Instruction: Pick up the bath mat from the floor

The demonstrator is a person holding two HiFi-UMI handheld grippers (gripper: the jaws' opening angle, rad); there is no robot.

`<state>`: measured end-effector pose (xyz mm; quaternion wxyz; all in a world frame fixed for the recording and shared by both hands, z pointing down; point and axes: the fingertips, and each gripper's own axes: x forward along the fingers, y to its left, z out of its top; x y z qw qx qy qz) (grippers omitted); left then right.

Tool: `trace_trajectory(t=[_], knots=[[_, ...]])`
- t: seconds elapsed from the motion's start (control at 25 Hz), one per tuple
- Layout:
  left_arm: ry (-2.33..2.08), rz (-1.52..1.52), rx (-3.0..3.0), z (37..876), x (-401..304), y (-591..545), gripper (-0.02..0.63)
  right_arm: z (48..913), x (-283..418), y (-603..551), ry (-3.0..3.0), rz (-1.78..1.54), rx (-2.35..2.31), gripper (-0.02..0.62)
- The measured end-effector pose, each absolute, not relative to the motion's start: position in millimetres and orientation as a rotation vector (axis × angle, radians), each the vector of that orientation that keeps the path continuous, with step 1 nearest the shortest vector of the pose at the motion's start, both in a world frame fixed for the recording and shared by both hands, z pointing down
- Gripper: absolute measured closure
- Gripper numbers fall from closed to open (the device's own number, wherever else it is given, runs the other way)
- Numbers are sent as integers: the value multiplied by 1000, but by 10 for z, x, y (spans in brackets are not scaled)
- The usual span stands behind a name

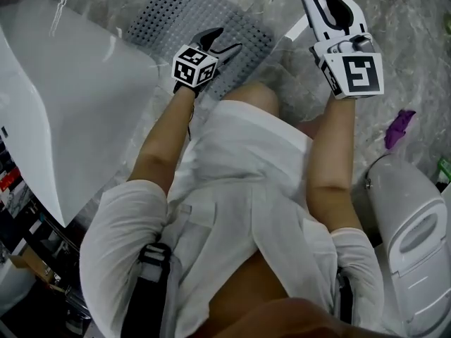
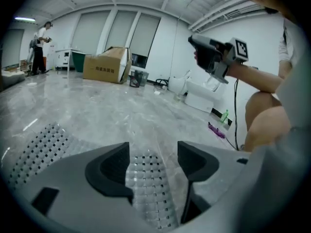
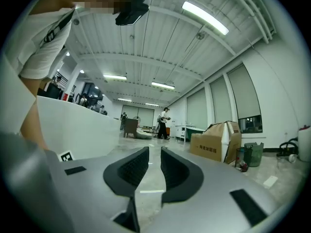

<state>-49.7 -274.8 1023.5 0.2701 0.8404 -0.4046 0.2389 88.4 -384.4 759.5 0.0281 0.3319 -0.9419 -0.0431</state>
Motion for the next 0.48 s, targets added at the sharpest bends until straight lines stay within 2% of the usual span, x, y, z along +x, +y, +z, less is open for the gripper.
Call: trace_trajectory(t=[0.48], knots=[[-778,1145,2026,11823,-90,-2091,227,7683,906,-3833,-2955,-65,987,483]])
